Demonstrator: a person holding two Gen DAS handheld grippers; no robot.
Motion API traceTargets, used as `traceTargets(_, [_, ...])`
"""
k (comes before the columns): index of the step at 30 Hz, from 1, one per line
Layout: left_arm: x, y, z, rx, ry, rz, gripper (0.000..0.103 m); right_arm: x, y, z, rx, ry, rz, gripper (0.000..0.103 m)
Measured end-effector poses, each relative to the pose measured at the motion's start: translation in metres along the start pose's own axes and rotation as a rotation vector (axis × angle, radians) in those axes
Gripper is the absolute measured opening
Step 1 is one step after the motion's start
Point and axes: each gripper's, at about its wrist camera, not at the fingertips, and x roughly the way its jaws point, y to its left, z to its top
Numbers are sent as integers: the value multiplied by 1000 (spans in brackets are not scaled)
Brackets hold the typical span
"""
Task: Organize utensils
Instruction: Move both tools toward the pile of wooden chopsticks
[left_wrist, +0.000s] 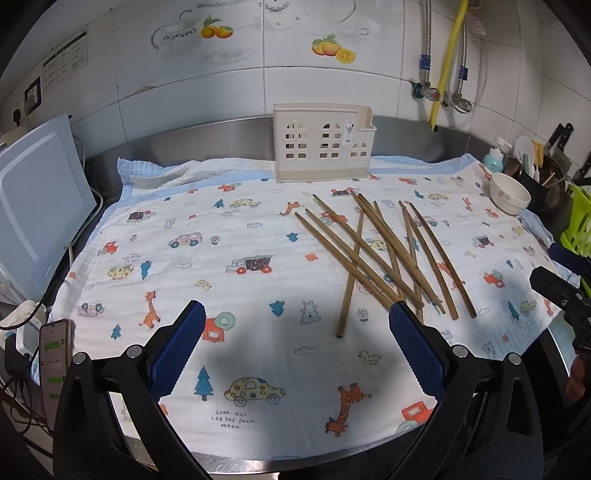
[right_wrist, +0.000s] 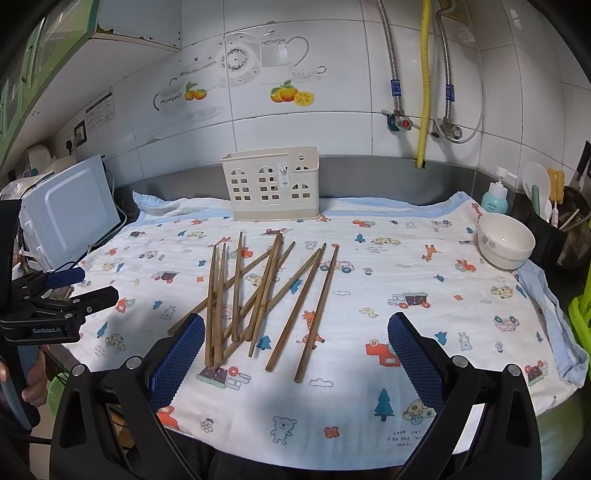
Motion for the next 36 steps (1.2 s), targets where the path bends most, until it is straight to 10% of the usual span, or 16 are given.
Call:
traceTargets(11, [3,4,1,-14,3,2,97,3,1,0,-6,4,10,95])
traceTargets(36, [33,7,-2,-93,59,-26,84,58,13,-9,-20,132,103,51])
